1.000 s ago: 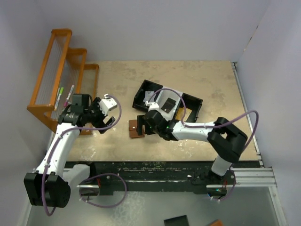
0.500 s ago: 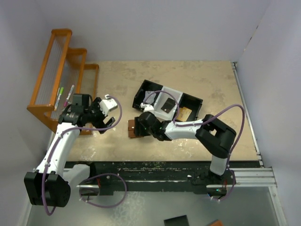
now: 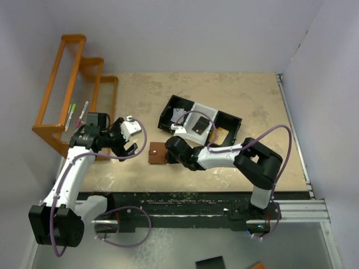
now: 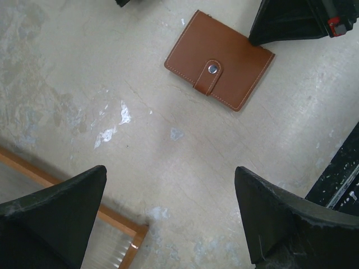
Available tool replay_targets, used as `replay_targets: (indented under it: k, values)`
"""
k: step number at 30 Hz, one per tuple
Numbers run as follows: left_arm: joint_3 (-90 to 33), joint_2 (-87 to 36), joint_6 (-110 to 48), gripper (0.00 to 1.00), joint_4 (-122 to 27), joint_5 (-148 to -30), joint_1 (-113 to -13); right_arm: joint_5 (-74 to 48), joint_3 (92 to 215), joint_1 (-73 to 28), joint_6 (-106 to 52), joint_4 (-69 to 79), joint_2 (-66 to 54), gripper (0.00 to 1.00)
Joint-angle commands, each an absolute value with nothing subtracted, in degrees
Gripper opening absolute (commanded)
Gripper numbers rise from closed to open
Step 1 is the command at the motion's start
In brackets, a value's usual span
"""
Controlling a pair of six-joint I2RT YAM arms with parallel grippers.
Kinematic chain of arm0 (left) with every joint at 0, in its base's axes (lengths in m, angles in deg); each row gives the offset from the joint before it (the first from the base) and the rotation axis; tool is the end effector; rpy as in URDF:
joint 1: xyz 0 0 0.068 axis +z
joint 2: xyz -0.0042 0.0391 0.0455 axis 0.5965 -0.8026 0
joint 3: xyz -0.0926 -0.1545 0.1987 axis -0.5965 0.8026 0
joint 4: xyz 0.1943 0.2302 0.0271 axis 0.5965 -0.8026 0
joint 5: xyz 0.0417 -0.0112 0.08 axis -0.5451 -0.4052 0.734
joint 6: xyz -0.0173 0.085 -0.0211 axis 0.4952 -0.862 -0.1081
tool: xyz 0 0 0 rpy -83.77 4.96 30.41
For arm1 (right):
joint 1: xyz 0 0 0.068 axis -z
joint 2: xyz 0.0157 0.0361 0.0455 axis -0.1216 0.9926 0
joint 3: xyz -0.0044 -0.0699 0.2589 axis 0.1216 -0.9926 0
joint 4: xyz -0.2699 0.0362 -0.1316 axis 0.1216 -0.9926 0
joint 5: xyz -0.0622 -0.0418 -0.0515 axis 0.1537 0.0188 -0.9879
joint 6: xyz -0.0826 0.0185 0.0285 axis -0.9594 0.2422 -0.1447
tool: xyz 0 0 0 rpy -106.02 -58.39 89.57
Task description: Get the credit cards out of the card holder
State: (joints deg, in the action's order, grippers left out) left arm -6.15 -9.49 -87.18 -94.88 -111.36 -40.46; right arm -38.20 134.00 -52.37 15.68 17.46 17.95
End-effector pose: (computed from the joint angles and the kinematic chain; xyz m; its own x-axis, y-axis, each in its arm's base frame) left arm 0.2604 -0.0579 0.2295 -0.3430 0.6292 -0.6974 0.8226 0.5597 0.1003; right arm 0.2449 0.3667 0.0934 -0.7353 0.1832 -0.6525 -0.2194 0.8466 0.4849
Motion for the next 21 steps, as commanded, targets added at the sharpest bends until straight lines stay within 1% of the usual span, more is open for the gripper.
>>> replay_targets:
  k: [1,2,5,10,11,13,15,17,19,21]
  values:
    - [-7.05,-9.80,-92.12,0.99,-94.96,-118.85,-40.84,-39.46,130.32,-52.65,16.20,21.18,12.93,0.02]
    - [-7.13,-10.49,-92.27,0.99,-94.69,-119.70,-41.03,-38.92,129.57,-52.61,16.20,22.52,12.02,0.00]
    - [-7.19,-12.93,-92.60,0.99,-93.39,-120.82,-42.46,-37.32,127.99,-52.77,16.11,26.04,9.60,0.00]
    - [-7.54,-17.79,-91.03,0.99,-88.76,-118.70,-44.48,-37.09,127.74,-53.05,17.45,26.48,7.55,0.00]
    - [-7.91,-18.67,-91.25,0.99,-88.58,-118.64,-44.59,-35.67,127.80,-53.06,17.28,26.24,7.48,0.04]
    - [-8.44,-19.71,-92.08,0.99,-88.56,-118.75,-44.90,-34.50,128.83,-51.77,15.26,25.10,7.83,0.23]
    - [-7.97,-20.13,-93.36,0.99,-87.89,-118.43,-45.61,-33.71,130.89,-50.05,13.26,22.82,8.88,0.47]
    - [-6.90,-20.74,-92.94,0.99,-85.50,-116.77,-46.50,-33.96,132.10,-49.39,11.75,21.40,9.45,0.64]
    - [-6.08,-21.89,-91.66,0.99,-82.27,-113.96,-47.21,-32.82,132.08,-48.34,11.39,21.84,10.08,0.71]
    - [-6.81,-24.94,-88.03,0.99,-80.12,-111.67,-47.38,-31.60,132.42,-47.19,10.70,22.18,11.31,0.73]
